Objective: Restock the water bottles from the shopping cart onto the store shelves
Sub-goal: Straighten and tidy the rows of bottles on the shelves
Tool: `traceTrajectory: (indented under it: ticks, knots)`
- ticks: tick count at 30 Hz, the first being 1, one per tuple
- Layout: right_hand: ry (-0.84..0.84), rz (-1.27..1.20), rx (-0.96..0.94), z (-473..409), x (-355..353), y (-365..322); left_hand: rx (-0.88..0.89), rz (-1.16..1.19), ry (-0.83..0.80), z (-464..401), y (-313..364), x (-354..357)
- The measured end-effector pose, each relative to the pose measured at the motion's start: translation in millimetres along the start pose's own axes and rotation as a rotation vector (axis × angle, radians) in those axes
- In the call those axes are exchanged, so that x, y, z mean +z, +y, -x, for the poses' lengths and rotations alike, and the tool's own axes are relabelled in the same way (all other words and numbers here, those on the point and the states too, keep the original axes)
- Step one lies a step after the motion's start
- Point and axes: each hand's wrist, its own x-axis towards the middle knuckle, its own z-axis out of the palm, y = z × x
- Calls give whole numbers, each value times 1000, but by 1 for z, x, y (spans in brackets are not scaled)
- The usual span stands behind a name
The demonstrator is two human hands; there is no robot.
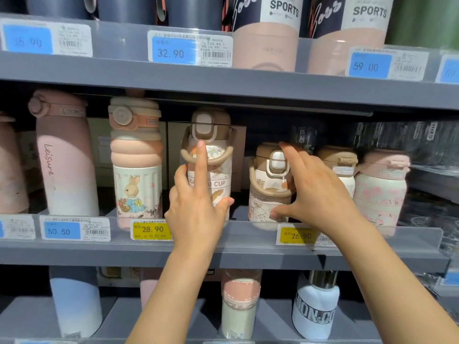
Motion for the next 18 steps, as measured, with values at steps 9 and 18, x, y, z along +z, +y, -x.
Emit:
traceTrajectory:
  ticks: [9, 18]
  knots:
    - [76, 43, -74, 11, 3, -1, 106, 115, 210, 22, -1, -1]
    - [637, -127, 250, 68, 8, 78, 642, 413, 217, 45, 93, 48]
